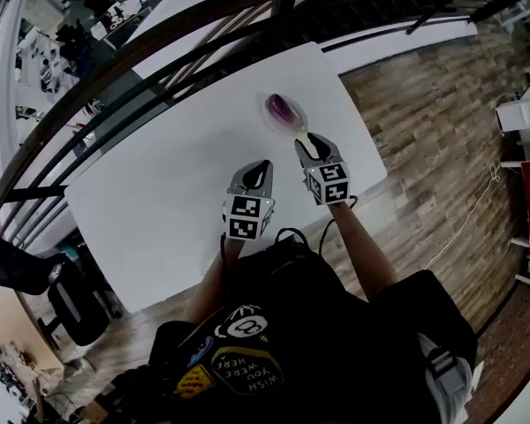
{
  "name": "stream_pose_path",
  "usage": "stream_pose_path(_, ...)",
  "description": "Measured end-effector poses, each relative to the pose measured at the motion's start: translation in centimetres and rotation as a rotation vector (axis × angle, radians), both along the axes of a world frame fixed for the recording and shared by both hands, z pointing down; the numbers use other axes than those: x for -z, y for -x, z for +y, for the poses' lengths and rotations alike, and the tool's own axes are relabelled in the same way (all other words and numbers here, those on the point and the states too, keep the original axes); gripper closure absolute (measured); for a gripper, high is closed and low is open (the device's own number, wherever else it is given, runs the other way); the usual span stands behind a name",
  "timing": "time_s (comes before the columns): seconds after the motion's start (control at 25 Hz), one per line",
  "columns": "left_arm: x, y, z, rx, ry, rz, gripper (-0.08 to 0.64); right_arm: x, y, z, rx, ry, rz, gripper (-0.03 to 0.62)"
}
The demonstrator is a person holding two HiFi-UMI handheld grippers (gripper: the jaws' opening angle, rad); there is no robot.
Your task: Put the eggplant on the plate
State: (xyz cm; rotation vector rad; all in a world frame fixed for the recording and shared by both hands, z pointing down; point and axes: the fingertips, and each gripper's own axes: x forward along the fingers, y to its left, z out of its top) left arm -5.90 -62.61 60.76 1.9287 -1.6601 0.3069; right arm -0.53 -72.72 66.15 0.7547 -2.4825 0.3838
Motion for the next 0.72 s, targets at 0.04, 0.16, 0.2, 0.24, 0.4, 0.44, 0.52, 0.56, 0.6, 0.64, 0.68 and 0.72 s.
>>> stream_pose_path(0.04, 0.3, -0.6, -0.1, -0.013, -0.005, 0.002, 0.555, 2.0, -0.8, 1.4, -0.030, -0.005, -0.047, 0.457)
stream_pose_path(0.16, 1.3, -2.4, -0.4, -0.047, -0.026, -0.007, 0.555, 6.2, -3.2, 5.1, -0.088, -0.009, -0.137, 0.563)
stream_pose_path(0.2, 1.5, -2.9, -0.3, -0.052, -0.032, -0.011, 0.555, 7.0, -3.7, 6.4, -0.090, -0.008, -0.154, 0.594)
stream_pose_path(0.24, 1.8, -3.3, -0.2, -0.057, -0.038, -0.014, 0.555, 7.6, -4.1, 7.6, -0.085, -0.009, -0.165, 0.594)
stream_pose_path(0.4, 3.0, -4.6, 0.6, -0.097, -0.062, -0.044, 0.555, 9.2, -5.0, 10.3, -0.078, -0.035, -0.187, 0.594)
stream_pose_path(0.44, 3.3, -4.9, 0.9, -0.108, -0.067, -0.052, 0.555, 9.4, -5.3, 10.4, -0.084, -0.040, -0.192, 0.594)
stream_pose_path(0.52, 3.6, -5.6, 1.4, -0.121, -0.071, -0.059, 0.555, 9.9, -5.9, 10.4, -0.091, -0.052, -0.196, 0.594)
stream_pose_path(0.56, 3.7, -6.0, 1.6, -0.124, -0.072, -0.058, 0.555, 10.2, -6.2, 10.4, -0.087, -0.061, -0.194, 0.594)
stream_pose_path(0.6, 3.7, -6.3, 1.7, -0.126, -0.072, -0.055, 0.555, 10.5, -6.4, 10.4, -0.079, -0.073, -0.190, 0.594)
stream_pose_path(0.64, 3.7, -6.5, 1.8, -0.129, -0.073, -0.054, 0.555, 10.8, -6.5, 10.5, -0.070, -0.082, -0.190, 0.594)
stream_pose_path(0.68, 3.7, -6.5, 1.8, -0.131, -0.076, -0.054, 0.555, 11.0, -6.5, 10.5, -0.063, -0.084, -0.194, 0.594)
stream_pose_path(0.72, 3.8, -6.5, 1.9, -0.134, -0.080, -0.057, 0.555, 11.2, -6.5, 10.6, -0.061, -0.080, -0.200, 0.594)
